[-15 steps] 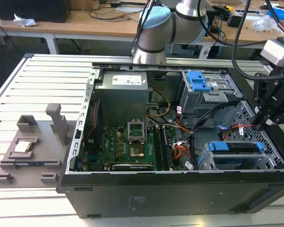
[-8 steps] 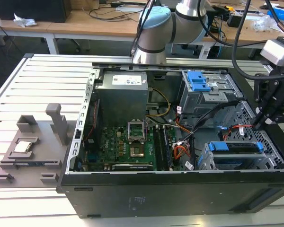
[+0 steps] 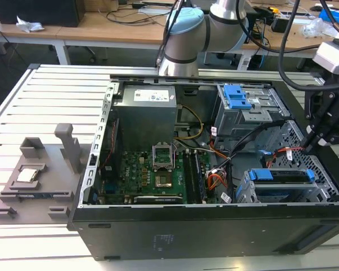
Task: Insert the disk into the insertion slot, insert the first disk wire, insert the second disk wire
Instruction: 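Insert the first disk wire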
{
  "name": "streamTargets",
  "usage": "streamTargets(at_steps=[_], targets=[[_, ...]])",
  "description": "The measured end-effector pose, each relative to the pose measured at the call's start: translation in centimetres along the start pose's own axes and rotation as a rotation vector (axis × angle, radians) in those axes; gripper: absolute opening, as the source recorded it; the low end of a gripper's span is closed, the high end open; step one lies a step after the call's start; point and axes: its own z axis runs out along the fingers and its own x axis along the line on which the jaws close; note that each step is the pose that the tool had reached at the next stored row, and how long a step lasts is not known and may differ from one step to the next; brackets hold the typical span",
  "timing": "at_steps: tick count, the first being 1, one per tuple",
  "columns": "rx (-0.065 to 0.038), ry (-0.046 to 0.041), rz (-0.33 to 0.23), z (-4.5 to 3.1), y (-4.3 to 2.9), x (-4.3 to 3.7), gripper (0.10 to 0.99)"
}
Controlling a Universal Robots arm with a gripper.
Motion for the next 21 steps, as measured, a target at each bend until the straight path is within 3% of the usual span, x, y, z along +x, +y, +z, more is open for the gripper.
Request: streamTargets(at_steps=[3, 7, 10, 13, 21], targets=[[0.000, -0.0003, 0.000, 0.03, 0.21, -0.05, 0.169], [0.000, -0.0001, 0.000, 0.13, 1.56, -0.28, 0.169], [0.000, -0.0001, 0.000, 0.18, 2.16, -0.38, 0.169], [0.000, -0.0005, 0.005, 0.20, 2.30, -0.40, 0.169], [-0.007, -0.0106, 0.111, 0.22, 2.32, -0.41, 0.169]])
